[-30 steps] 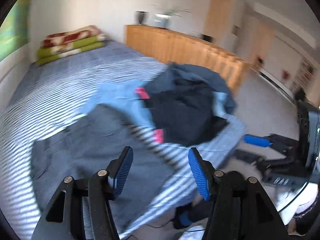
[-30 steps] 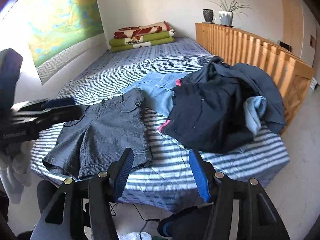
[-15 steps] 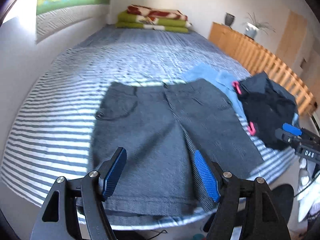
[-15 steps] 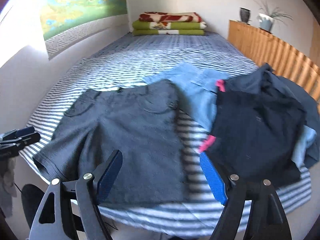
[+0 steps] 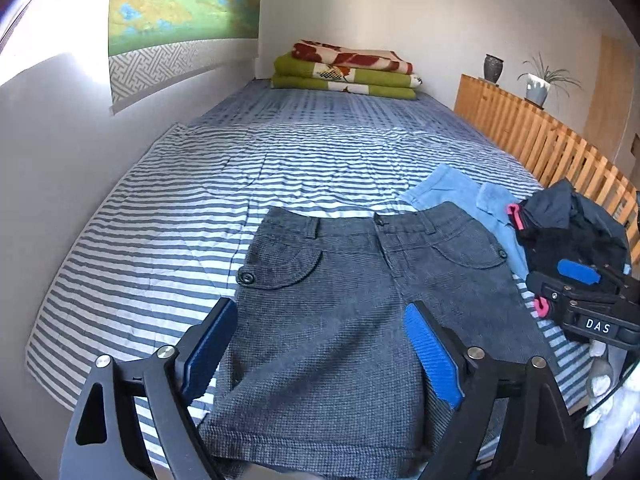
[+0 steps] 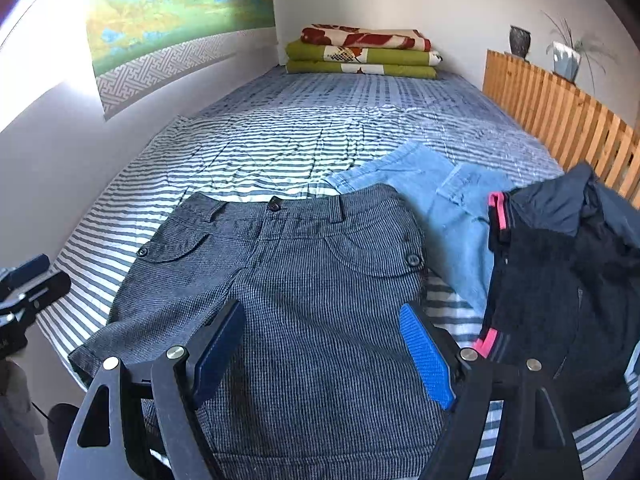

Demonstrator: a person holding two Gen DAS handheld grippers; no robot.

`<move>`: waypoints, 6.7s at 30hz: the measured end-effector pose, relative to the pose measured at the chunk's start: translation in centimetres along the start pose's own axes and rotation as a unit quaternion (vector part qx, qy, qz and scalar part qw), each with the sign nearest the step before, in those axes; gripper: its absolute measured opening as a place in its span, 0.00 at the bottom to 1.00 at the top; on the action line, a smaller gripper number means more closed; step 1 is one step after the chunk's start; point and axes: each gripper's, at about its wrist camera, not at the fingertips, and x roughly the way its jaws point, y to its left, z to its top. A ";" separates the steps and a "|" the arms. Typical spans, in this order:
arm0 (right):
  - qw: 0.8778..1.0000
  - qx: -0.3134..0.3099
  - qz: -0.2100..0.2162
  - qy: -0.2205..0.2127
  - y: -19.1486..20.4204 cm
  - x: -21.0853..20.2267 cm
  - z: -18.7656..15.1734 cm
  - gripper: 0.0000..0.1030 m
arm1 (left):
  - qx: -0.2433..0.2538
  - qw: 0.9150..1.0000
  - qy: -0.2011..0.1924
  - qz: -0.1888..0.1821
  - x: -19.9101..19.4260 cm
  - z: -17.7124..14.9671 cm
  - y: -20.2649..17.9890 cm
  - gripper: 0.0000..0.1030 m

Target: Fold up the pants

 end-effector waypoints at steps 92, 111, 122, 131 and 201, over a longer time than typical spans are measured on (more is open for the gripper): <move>0.936 -0.122 0.214 0.252 22.1 24.4 10.0 0.15 | -0.243 0.957 0.132 -0.089 1.9 -12.5 14.5 0.21; 0.953 -0.019 0.229 0.196 0.0 13.3 -0.7 0.58 | -0.107 0.967 0.181 -0.143 13.0 -0.5 13.4 0.80; 0.925 0.000 0.296 0.236 1.4 14.8 -4.6 0.58 | -0.117 0.951 0.222 -0.181 17.3 -4.7 13.1 0.26; 0.914 0.020 0.351 0.204 0.5 12.6 -3.7 0.05 | -0.135 0.954 0.173 -0.205 14.2 -4.1 13.3 0.08; 0.954 -0.193 0.226 0.043 16.8 19.7 15.2 0.31 | -0.088 0.996 0.002 0.036 13.2 10.4 25.1 0.31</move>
